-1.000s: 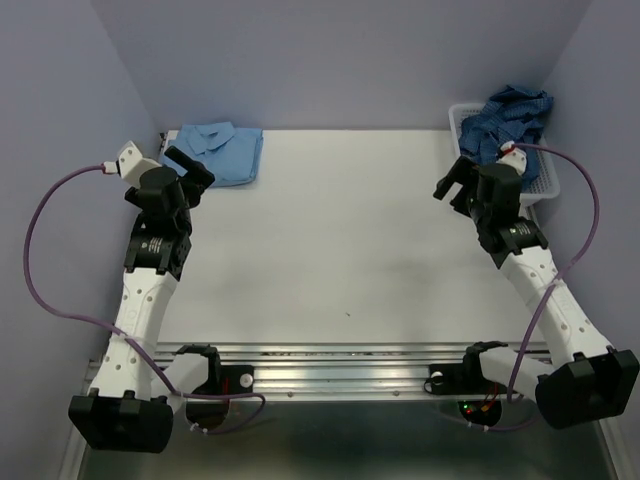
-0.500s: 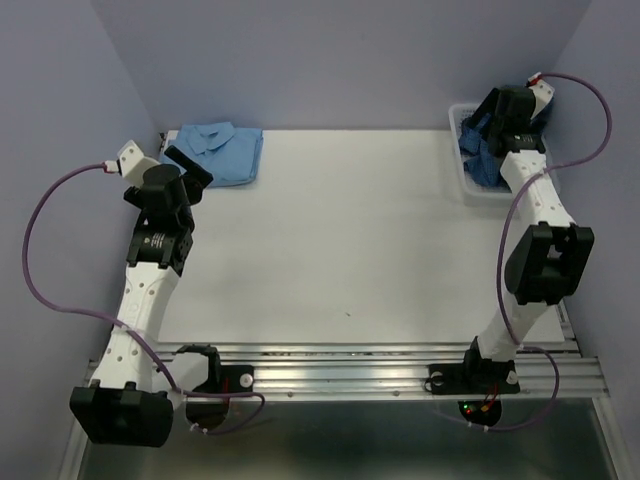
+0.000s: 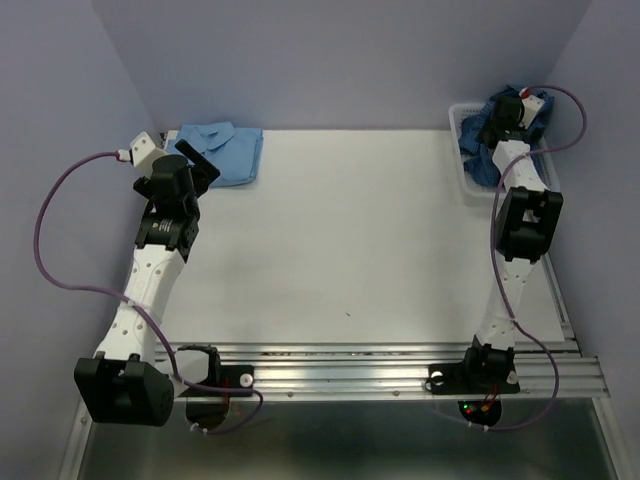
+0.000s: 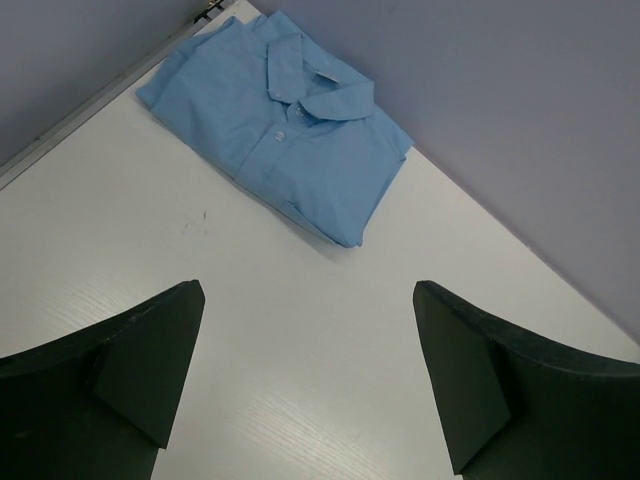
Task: Fold and stack the long sleeve shirts
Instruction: Grab the shirt from the pile
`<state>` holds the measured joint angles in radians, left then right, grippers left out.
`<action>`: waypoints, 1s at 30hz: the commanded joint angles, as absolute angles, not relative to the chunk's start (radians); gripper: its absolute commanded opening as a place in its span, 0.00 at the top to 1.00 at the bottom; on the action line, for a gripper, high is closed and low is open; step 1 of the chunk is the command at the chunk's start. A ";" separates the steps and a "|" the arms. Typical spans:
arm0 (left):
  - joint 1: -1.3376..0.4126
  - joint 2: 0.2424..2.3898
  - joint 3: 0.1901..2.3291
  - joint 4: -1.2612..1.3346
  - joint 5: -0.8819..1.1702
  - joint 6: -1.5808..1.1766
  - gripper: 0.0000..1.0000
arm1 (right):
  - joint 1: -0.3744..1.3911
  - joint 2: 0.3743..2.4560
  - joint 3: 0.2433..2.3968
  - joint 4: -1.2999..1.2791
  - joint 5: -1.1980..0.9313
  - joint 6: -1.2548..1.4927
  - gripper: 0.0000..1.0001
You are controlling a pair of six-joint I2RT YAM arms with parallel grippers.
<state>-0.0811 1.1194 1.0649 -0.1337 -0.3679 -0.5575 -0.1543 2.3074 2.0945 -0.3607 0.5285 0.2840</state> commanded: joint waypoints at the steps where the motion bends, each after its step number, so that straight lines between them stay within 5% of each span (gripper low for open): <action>1: -0.078 1.111 1.120 -0.109 -0.370 -0.543 0.01 | -0.193 2.364 2.187 -0.347 0.643 0.235 0.00; 7: -0.077 1.140 1.144 -0.120 -0.371 -0.535 0.01 | -0.202 2.508 2.301 -0.331 0.542 0.196 0.00; 9: -0.075 1.149 1.154 -0.133 -0.376 -0.534 0.01 | -0.212 2.549 2.332 -0.331 0.491 0.189 0.23; 11: -0.077 1.158 1.161 -0.141 -0.379 -0.534 0.01 | -0.212 2.559 2.361 -0.331 0.492 0.190 0.62; 15: -0.075 1.164 1.160 -0.134 -0.368 -0.532 0.01 | -0.212 2.446 2.347 -0.295 0.476 0.178 0.99; 23: -0.077 1.132 1.120 -0.083 -0.308 -0.538 0.01 | -0.212 2.110 2.329 -0.268 0.224 0.242 0.99; 30: -0.077 1.118 1.098 -0.048 -0.252 -0.548 0.01 | -0.060 1.890 2.341 -0.192 -0.211 0.229 0.99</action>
